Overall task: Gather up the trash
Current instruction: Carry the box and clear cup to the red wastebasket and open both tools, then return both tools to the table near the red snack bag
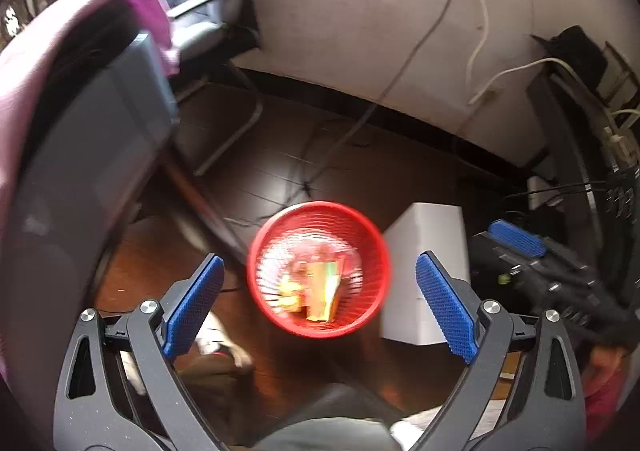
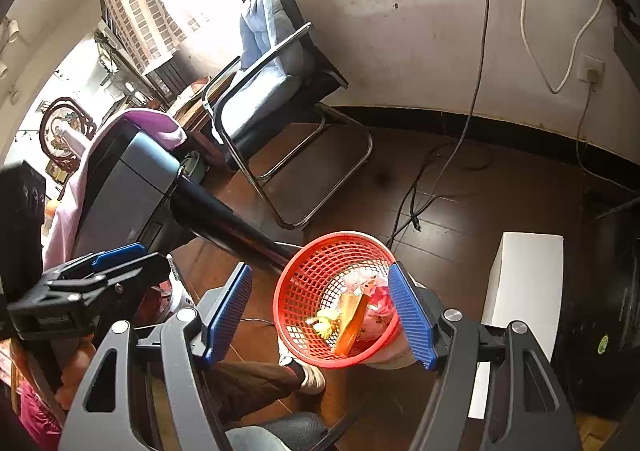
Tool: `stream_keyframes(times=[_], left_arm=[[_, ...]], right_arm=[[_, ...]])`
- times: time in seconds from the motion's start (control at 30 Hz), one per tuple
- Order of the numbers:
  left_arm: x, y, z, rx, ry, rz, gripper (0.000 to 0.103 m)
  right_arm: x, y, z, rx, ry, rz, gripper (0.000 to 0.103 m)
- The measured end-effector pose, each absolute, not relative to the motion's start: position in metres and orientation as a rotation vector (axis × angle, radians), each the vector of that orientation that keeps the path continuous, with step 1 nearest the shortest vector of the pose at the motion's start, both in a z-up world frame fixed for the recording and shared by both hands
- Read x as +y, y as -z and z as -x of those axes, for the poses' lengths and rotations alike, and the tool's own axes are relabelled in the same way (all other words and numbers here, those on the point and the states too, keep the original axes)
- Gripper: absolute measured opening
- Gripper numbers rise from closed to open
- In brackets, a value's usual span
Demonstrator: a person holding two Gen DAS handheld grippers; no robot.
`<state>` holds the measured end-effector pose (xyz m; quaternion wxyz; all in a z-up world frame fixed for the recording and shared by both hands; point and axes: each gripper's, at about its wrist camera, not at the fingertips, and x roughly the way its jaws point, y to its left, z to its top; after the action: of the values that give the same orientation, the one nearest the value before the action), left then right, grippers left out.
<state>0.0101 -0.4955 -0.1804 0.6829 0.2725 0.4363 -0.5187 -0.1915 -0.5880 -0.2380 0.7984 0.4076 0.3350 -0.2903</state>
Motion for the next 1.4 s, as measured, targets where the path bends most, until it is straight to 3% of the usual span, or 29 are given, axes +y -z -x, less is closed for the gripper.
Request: stream_keyframes(times=[0.47, 0.97, 1.4], left_arm=[[-0.452, 0.157, -0.017, 0.899, 1.116, -0.554, 0.094], [-0.396, 0.096, -0.011, 0.727, 1.076, -0.474, 0.096], [-0.322, 0.061, -0.049, 0.610, 0.901, -0.447, 0.096]], right_arm=[[-0.563, 0.207, 0.186, 0.716, 0.592, -0.783, 0.074], [-0.530, 0.157, 0.192, 0.677, 0.581, -0.688, 0.076], [-0.487, 0.120, 0.156, 0.685, 0.491, -0.579, 0.080]])
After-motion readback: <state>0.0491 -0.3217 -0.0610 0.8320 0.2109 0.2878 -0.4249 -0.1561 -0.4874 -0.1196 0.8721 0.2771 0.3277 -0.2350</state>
